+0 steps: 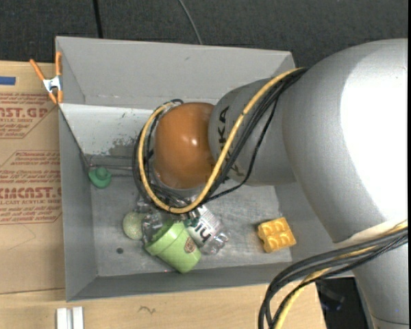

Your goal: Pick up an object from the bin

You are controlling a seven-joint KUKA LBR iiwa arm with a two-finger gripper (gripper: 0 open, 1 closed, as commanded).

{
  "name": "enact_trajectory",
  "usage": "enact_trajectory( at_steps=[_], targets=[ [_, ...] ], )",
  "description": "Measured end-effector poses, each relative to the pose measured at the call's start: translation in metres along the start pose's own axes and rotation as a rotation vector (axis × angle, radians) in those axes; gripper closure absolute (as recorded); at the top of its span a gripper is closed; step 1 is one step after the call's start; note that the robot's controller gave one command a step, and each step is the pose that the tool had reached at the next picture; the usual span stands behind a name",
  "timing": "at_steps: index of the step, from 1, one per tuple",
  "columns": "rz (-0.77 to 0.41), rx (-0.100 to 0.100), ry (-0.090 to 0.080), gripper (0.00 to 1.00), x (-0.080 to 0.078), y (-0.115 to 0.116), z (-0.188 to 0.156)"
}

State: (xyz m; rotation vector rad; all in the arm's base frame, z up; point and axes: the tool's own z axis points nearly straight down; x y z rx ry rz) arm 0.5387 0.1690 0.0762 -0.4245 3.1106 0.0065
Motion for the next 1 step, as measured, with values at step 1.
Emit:
enact_trajectory(
  at_steps=[1],
  targets=[
    [0.001, 0.002, 0.010, 1.00, 0.0024, -0.0003, -0.0179]
  ],
)
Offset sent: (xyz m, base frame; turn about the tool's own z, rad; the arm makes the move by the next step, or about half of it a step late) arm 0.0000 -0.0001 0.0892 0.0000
